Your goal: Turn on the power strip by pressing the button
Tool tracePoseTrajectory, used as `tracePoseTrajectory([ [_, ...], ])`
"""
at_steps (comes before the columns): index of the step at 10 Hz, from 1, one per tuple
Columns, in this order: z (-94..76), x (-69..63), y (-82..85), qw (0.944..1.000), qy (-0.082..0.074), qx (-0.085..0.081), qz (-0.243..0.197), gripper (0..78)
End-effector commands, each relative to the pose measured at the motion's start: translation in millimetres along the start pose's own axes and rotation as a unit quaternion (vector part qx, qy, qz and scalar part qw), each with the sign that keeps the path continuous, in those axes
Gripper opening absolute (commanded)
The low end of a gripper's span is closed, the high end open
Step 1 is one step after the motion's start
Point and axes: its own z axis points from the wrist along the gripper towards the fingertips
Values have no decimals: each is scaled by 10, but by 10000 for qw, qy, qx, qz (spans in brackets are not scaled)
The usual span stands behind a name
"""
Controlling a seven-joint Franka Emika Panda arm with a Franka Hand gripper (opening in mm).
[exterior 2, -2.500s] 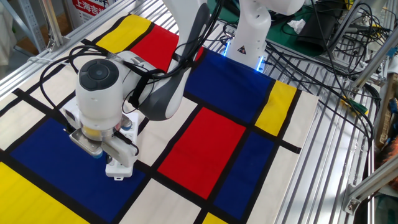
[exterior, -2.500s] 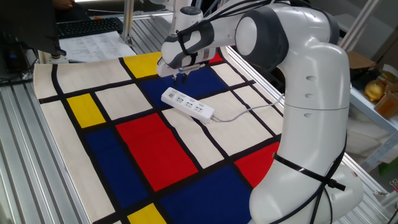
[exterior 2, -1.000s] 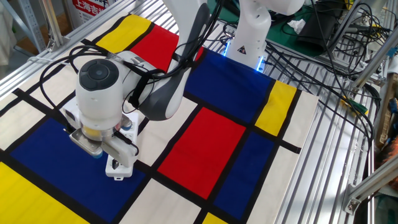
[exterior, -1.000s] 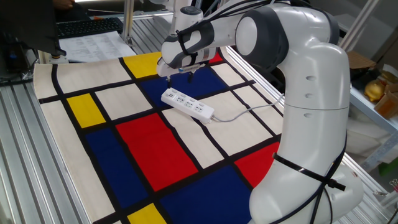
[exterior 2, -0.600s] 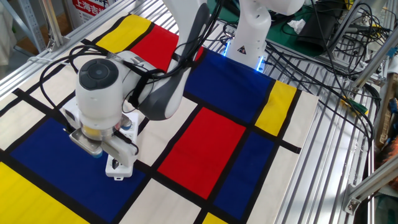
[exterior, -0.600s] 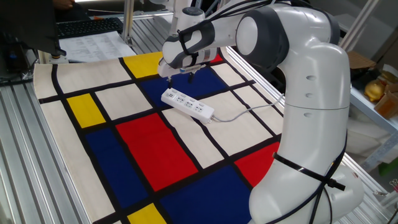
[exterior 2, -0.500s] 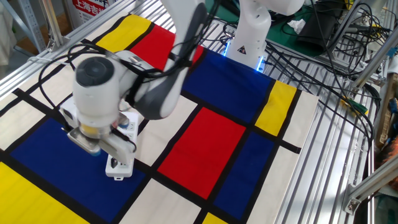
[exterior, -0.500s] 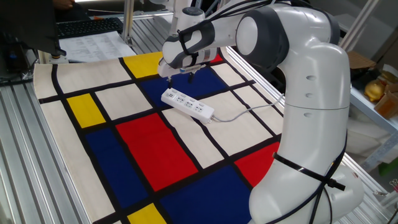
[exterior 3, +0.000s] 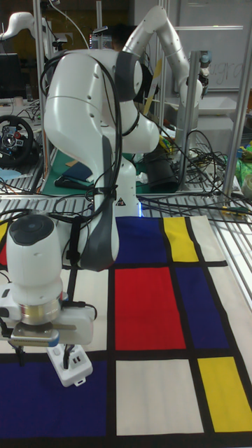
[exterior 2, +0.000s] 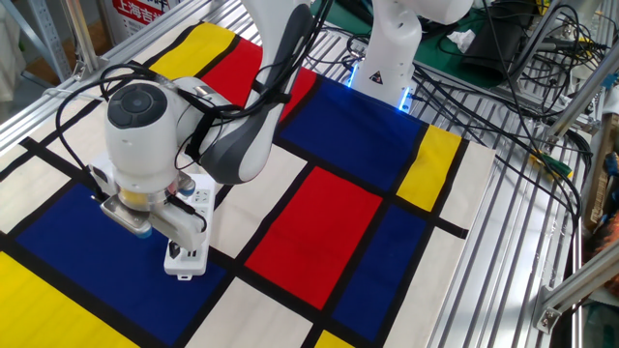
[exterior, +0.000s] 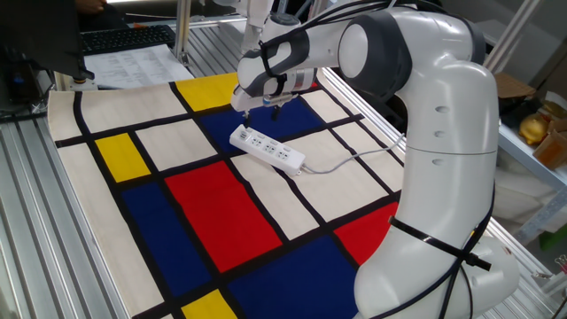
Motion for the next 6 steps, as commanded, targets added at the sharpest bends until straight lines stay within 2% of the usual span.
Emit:
tracePoseTrajectory([
  [1,18,6,-10,9999,-63,-84,-82,774],
  [6,-19,18,-34,9999,-68,-63,-47,774],
])
